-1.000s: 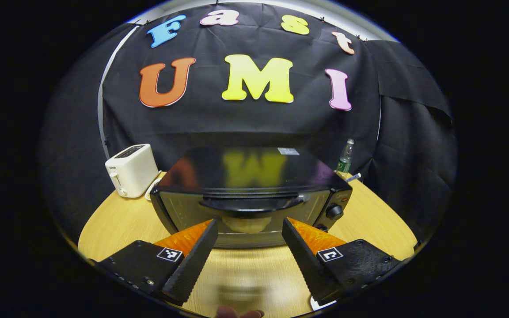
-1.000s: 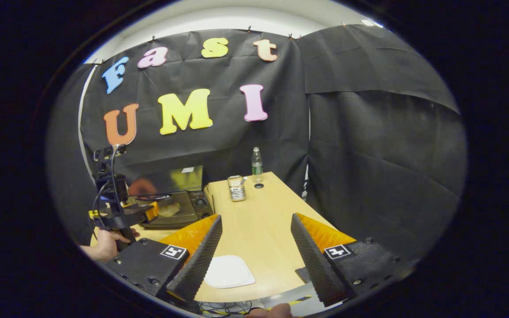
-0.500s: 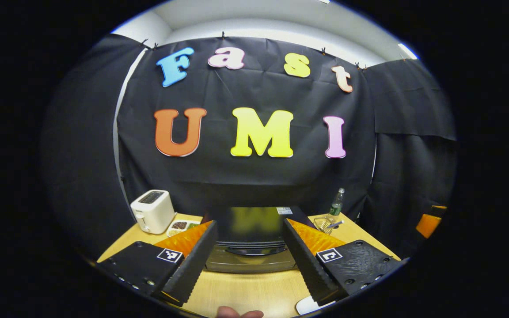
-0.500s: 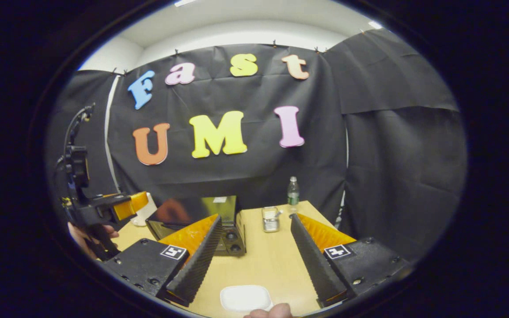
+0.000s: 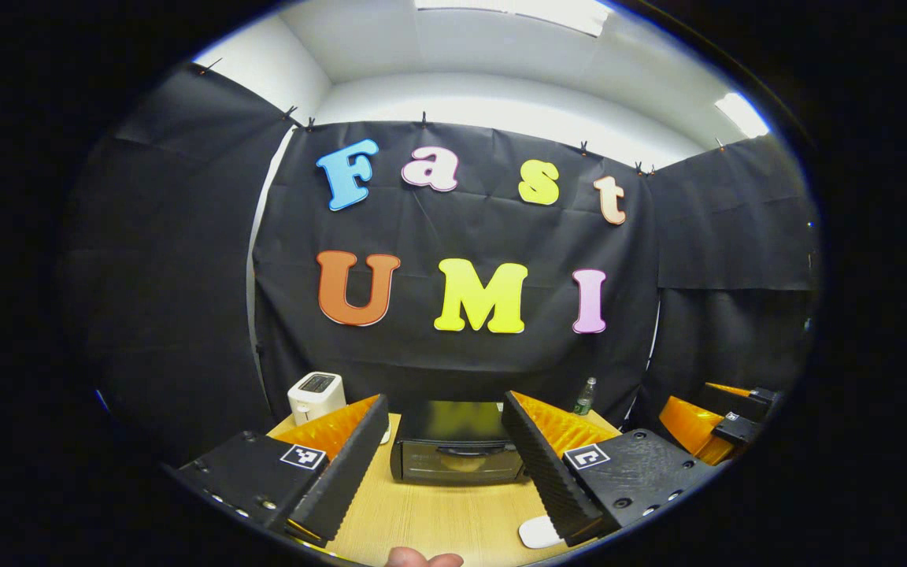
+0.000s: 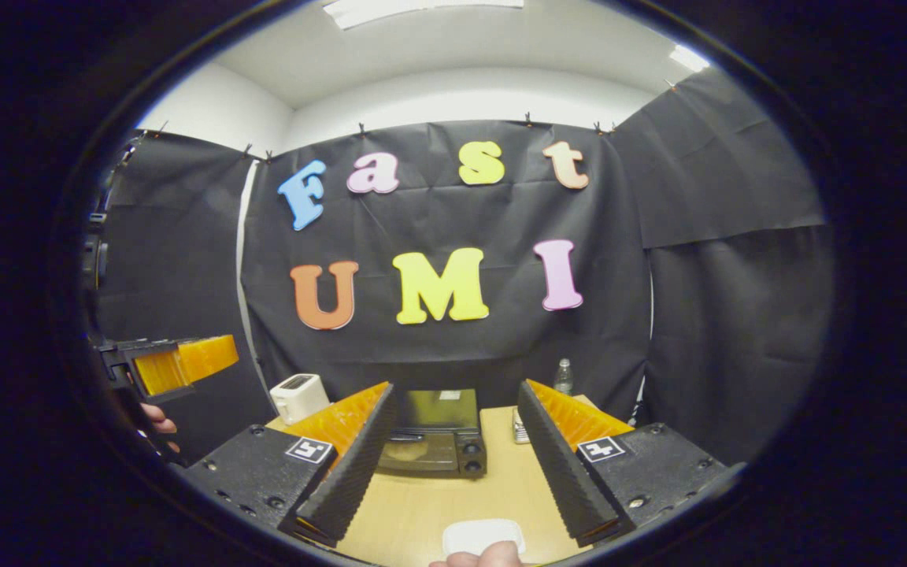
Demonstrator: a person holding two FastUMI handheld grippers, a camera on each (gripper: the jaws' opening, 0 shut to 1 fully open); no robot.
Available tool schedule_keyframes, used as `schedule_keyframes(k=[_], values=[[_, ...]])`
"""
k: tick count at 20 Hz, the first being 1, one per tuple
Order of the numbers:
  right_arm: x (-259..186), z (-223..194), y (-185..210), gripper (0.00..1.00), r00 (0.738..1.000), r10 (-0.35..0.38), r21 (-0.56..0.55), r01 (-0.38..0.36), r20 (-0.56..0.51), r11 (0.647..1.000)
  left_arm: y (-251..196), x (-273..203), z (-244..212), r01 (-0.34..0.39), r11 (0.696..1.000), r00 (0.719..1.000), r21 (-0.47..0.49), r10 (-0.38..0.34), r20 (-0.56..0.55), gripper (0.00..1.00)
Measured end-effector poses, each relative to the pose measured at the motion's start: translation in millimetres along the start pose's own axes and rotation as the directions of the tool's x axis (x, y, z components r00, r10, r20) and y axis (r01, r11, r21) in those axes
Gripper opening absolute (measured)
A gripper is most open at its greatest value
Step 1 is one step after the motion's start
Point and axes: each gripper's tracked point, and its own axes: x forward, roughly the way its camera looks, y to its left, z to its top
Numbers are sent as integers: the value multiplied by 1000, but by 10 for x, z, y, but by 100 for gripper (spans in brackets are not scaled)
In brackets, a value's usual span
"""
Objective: Open the electric oven with the left hand, put the food in, and close the electric oven.
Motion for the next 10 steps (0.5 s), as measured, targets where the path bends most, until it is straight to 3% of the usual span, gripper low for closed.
schedule_keyframes(k=[5, 10], values=[[-714, -55, 392, 98, 1000, 25, -30, -26, -19, 999, 235, -824, -71, -22, 1000, 1000, 2, 22, -9, 93], [-1147, -184, 587, 98, 999, 33, -27, -34, -43, 999, 268, -1285, -156, -23, 999, 1000, -24, 23, -22, 93]])
